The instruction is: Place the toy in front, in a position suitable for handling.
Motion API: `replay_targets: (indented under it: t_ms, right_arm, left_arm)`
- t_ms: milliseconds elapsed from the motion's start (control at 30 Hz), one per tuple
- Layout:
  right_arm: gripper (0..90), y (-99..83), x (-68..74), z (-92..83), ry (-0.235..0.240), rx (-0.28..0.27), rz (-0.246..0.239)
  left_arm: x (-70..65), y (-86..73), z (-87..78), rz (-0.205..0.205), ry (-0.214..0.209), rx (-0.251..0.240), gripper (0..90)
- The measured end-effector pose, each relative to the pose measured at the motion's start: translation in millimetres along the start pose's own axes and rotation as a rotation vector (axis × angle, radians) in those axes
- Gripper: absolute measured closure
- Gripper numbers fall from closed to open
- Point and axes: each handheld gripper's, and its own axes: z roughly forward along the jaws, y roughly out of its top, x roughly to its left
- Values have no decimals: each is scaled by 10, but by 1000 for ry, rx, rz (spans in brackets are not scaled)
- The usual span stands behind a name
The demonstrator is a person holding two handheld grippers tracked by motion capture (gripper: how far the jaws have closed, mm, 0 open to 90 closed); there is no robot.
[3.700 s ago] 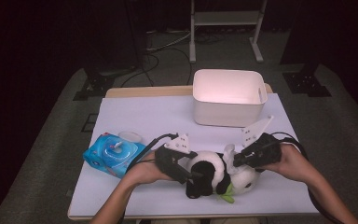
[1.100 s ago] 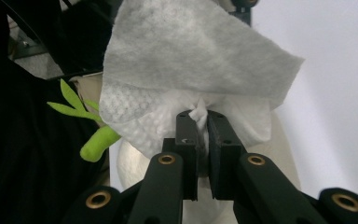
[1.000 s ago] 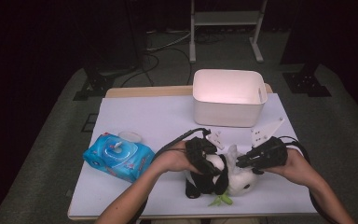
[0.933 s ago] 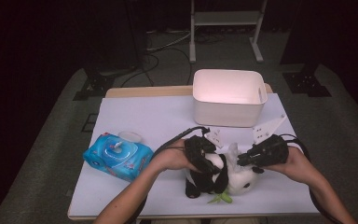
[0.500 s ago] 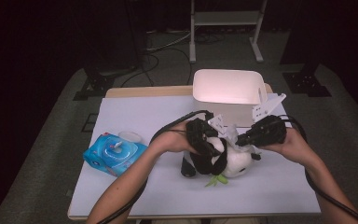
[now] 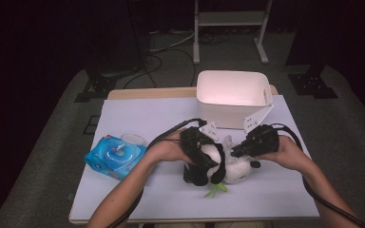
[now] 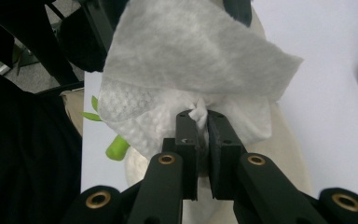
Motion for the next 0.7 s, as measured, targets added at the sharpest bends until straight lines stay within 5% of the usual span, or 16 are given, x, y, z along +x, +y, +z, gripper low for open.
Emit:
replay_targets:
  t_ms: [300,700]
  right_arm:
    - [832,-141,182,42,4,-21,-9]
    - [835,-333,339,76,23,-36,5]
  left_arm:
    - [-90,-117,-164,-43,-14,-41,185]
    - [-219,-159,-146,-35,-5,-45,182]
